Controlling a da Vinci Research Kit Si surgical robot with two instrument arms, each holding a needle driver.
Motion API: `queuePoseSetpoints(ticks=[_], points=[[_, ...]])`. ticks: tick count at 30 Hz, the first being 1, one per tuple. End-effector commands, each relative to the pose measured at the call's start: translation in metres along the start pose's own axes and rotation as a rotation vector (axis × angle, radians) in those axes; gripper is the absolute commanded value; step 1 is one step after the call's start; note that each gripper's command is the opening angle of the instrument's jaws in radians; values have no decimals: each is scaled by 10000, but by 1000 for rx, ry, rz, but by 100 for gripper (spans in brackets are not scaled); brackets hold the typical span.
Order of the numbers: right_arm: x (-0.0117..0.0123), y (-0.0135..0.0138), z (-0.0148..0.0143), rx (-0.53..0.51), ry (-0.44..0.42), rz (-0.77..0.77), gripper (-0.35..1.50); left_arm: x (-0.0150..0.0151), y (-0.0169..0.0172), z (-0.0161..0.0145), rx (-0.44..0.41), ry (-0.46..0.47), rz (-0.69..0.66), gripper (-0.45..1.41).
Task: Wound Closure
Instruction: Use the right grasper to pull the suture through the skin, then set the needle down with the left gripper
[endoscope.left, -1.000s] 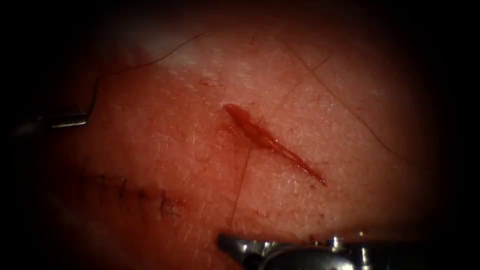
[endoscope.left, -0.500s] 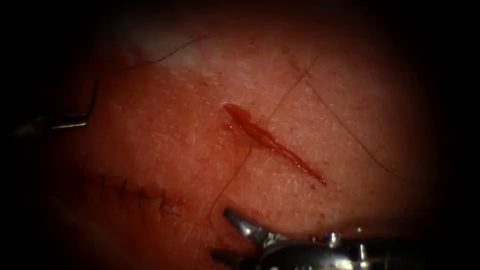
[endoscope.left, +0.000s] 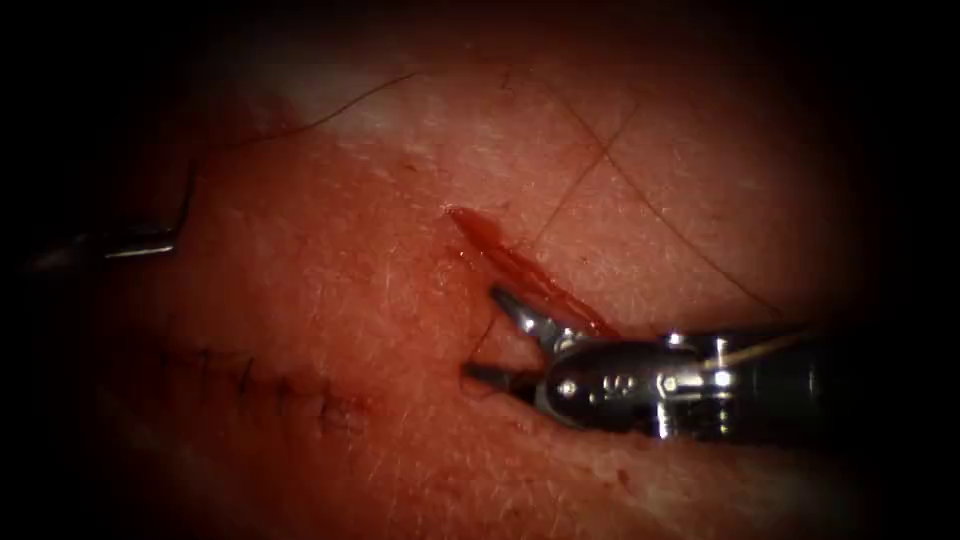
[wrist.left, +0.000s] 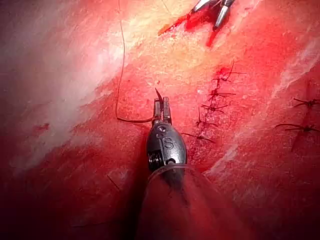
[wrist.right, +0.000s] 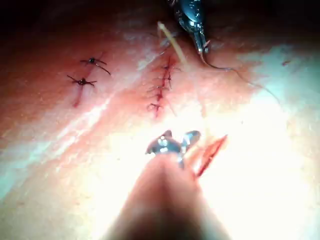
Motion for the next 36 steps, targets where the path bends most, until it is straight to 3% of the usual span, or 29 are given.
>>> queuePoseSetpoints(ticks=[1,5,7,9,36], points=[[-6,-5,11,-2,-1,-1,88,-9,5,5,-2,-2,-3,-45],[-14,-5,18,-5,-6,-13,56,-10,5,5,-2,-2,-3,-45],[-16,-5,17,-1,-14,-15,17,-10,5,5,-2,-2,-3,-45],[-16,-5,15,14,-6,-15,-35,-10,5,5,-2,-2,-3,-45],[17,-32,-6,112,9,-14,-35,-10,5,4,-2,-2,-8,-45]])
